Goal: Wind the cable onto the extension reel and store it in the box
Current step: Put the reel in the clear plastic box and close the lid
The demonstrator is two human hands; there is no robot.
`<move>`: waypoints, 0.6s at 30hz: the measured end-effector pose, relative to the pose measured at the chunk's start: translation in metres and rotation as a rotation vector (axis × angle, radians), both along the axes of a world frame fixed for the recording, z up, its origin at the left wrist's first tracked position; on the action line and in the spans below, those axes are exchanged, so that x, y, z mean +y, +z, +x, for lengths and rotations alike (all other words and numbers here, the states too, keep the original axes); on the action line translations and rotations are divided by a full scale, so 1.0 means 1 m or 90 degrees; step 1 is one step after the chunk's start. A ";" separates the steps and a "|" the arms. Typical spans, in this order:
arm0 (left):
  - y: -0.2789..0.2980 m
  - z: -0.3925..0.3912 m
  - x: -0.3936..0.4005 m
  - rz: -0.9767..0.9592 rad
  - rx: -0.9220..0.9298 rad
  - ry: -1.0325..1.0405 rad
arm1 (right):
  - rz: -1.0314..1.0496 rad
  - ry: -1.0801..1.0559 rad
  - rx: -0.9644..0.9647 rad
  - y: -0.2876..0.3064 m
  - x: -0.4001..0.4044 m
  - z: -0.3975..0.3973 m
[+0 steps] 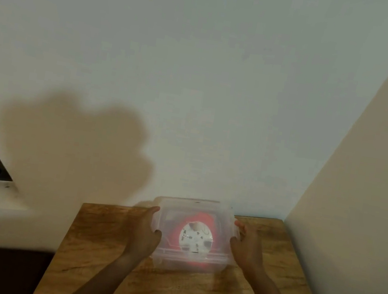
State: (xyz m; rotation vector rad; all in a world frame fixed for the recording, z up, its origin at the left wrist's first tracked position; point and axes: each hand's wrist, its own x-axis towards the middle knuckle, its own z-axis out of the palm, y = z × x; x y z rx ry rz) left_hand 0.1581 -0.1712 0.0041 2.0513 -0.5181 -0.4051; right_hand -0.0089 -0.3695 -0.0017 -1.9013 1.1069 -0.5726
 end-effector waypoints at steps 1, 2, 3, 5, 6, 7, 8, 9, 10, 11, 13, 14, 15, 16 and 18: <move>-0.005 0.001 0.001 0.005 -0.012 0.005 | -0.011 0.014 0.009 -0.007 0.001 -0.003; -0.007 0.002 0.002 0.013 -0.020 0.013 | -0.025 0.029 0.017 -0.012 0.001 -0.006; -0.009 0.003 0.002 0.015 -0.026 0.021 | -0.041 0.044 0.023 -0.017 0.002 -0.007; -0.012 0.002 0.003 0.013 -0.024 0.040 | -0.073 0.059 0.036 -0.022 0.004 -0.006; -0.013 0.001 0.003 0.007 -0.019 0.044 | -0.081 0.060 0.038 -0.022 0.005 -0.006; -0.015 0.001 0.004 -0.001 -0.015 0.043 | -0.085 0.058 0.038 -0.021 0.007 -0.006; -0.016 0.000 0.005 -0.007 -0.009 0.040 | -0.087 0.057 0.035 -0.021 0.009 -0.007; -0.018 0.000 0.006 -0.012 -0.004 0.037 | -0.088 0.058 0.029 -0.021 0.012 -0.009; -0.020 -0.001 0.008 -0.013 0.001 0.032 | -0.089 0.059 0.019 -0.023 0.015 -0.010; -0.023 -0.002 0.011 -0.016 0.003 0.025 | -0.096 0.061 0.009 -0.025 0.018 -0.013; -0.029 -0.005 0.017 -0.027 0.012 0.022 | -0.107 0.068 -0.012 -0.030 0.022 -0.016; -0.034 -0.006 0.020 -0.039 0.025 0.021 | -0.107 0.070 -0.021 -0.032 0.023 -0.017; -0.038 -0.006 0.022 -0.055 0.044 0.027 | -0.104 0.071 -0.026 -0.034 0.023 -0.018; -0.040 -0.007 0.023 -0.074 0.067 0.037 | -0.102 0.072 -0.028 -0.035 0.022 -0.017; -0.040 -0.005 0.024 -0.100 0.097 0.050 | -0.095 0.073 -0.020 -0.036 0.020 -0.016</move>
